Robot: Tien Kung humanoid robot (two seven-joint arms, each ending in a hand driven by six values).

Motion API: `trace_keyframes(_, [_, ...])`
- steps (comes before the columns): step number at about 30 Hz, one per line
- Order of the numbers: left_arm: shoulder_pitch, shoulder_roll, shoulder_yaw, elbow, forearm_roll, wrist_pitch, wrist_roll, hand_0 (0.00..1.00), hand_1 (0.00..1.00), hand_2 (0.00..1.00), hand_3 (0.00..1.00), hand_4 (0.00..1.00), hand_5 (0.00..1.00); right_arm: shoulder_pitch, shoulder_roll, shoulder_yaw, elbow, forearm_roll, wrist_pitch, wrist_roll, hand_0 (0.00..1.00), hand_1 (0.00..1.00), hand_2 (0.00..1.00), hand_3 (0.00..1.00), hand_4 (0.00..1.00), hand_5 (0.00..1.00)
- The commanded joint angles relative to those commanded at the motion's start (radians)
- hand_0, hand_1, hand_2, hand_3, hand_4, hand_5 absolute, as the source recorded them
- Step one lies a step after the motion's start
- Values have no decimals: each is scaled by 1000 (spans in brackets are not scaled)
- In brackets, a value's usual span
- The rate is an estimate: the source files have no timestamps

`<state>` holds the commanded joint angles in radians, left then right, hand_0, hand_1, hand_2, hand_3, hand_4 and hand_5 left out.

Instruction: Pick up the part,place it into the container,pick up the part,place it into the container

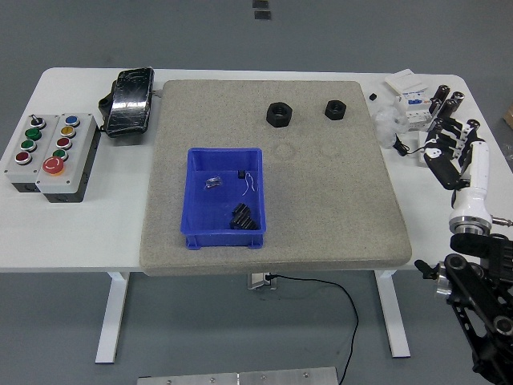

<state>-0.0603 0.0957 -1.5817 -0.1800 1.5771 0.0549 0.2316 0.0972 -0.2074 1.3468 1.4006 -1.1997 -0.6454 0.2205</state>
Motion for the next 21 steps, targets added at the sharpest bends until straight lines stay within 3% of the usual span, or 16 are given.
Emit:
trace_keyframes(2, [-3,4,8,0,-5,-1,-3,629,552,531,607,657,374,-3,-2,41,2,51,0,45,649,703,727,690,603,212])
trace_keyframes(12, [-4,11,9,0,13,-8,-2,630,553,530,607,662,368,-16,6,96,7,140,0,119,639,694,726,703,621,228])
trace_keyframes(21, [-2,22,9,0,12,-8,-2,629,553,531,607,663,368,-29,14,98,2,146,0,122,639,695,725,703,637,244])
